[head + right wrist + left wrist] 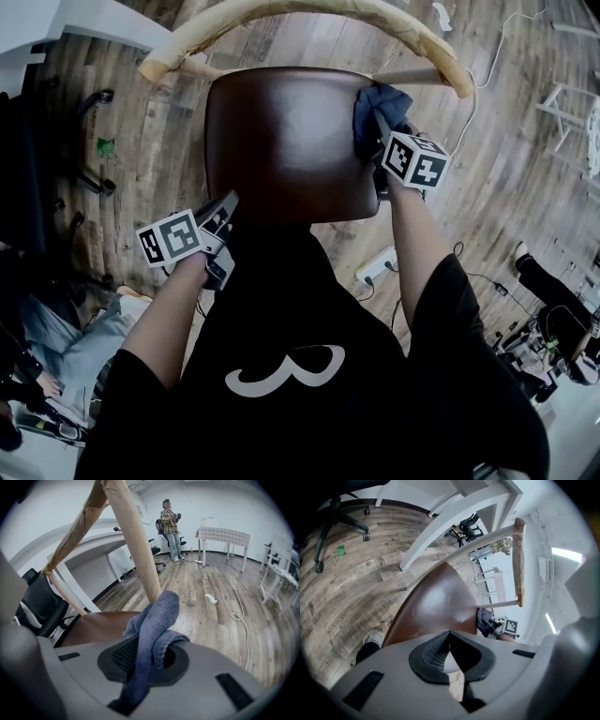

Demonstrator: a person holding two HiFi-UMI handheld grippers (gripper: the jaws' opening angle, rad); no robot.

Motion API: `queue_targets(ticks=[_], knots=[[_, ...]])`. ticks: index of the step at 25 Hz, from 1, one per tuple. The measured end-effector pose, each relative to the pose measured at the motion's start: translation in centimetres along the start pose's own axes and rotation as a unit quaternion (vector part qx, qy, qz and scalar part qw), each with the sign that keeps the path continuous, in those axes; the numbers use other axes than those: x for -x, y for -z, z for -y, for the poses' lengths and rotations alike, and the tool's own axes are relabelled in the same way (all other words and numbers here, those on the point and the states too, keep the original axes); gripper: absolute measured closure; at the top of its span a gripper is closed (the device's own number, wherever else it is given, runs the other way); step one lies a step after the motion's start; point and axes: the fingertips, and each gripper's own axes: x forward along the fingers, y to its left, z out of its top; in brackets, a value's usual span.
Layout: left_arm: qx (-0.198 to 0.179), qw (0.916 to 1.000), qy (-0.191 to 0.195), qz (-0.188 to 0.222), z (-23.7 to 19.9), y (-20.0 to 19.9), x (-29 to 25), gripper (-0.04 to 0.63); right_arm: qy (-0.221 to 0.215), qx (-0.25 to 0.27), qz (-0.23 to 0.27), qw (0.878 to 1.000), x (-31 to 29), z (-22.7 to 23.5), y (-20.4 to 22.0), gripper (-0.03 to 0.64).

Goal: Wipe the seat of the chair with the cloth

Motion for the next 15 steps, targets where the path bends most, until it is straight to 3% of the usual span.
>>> queue_targets(ticks=[7, 15], knots=[[0.019, 0.9993, -0.012, 0.029, -1.6, 0.4, 1.4, 0.58, -0.068, 0.039, 0.032, 0.996, 2.4, -5.3, -1.9, 0.568], [0.021, 0.9991, -0.033, 0.017, -4.1, 1.2, 3.2, 0.58, -0.166, 0.017, 0.058, 0.984, 3.7, -16.0, -2.6, 0.568]])
